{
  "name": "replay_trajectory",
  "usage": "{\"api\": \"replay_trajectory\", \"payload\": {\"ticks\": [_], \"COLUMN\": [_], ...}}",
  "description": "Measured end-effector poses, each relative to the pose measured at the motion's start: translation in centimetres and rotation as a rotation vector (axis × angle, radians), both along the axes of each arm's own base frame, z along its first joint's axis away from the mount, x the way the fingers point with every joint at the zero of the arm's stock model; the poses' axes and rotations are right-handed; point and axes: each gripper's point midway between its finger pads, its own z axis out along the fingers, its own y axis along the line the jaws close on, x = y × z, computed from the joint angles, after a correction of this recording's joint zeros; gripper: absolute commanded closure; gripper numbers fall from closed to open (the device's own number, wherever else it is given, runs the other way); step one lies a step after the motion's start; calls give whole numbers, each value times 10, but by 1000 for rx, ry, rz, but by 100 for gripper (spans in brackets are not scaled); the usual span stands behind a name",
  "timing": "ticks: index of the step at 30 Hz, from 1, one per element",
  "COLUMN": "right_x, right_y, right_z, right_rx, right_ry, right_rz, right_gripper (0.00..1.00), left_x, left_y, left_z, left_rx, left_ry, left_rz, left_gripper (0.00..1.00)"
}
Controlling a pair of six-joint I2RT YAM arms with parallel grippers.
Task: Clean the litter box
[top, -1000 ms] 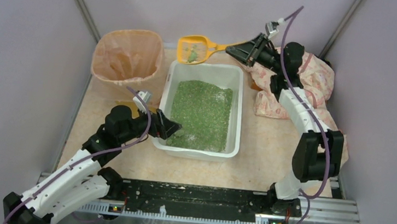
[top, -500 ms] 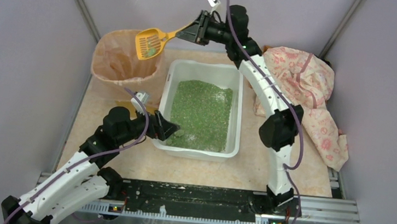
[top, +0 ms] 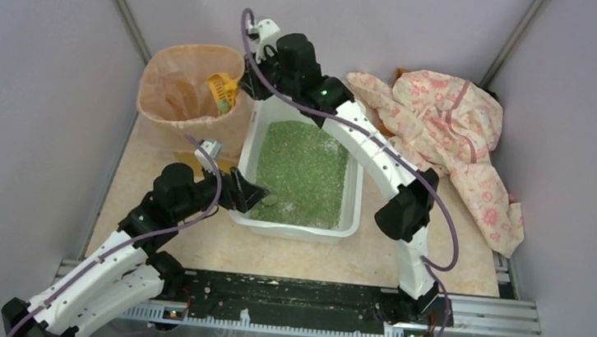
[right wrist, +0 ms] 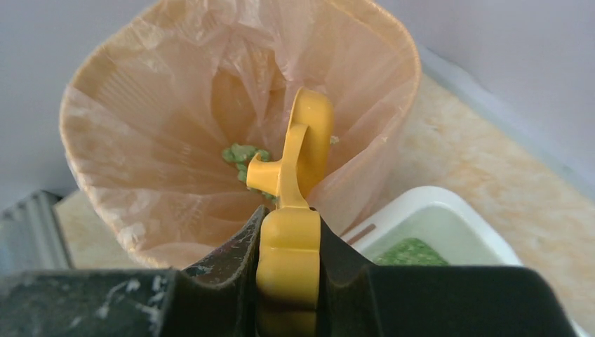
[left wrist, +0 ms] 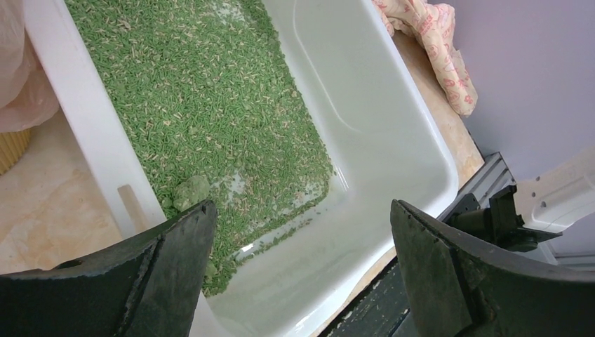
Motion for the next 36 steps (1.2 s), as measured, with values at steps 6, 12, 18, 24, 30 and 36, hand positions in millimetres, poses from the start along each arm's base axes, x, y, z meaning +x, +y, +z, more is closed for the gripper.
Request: {"api": "replay_trajectory", "payload": {"ticks": [6, 12, 18, 24, 30, 36], "right_x": [-41, -81, -73, -73, -76, -78], "right_y": [20, 35, 4, -78, -206, -250], "right_z": [21, 64, 94, 132, 163, 51], "right_rx": [-113, -76, 6, 167, 283, 145], "right_ry": [-289, -499, -531, -471, -458, -264], "right_rz": [5, 25, -47, -177, -428, -517], "right_gripper": [100, 100, 100, 100, 100, 100], "left_x": [0, 1, 0, 0, 1, 4], "left_y": [1, 2, 3, 2, 1, -2], "left_z": [-8, -8, -10, -13, -16, -17], "left_rx": [11, 11, 13, 15, 18, 12], "left_ry": [14, 11, 12, 16, 26, 34], "left_rz": [2, 11, 13, 12, 10, 8], "left_gripper": [1, 1, 1, 1, 1, 1]}}
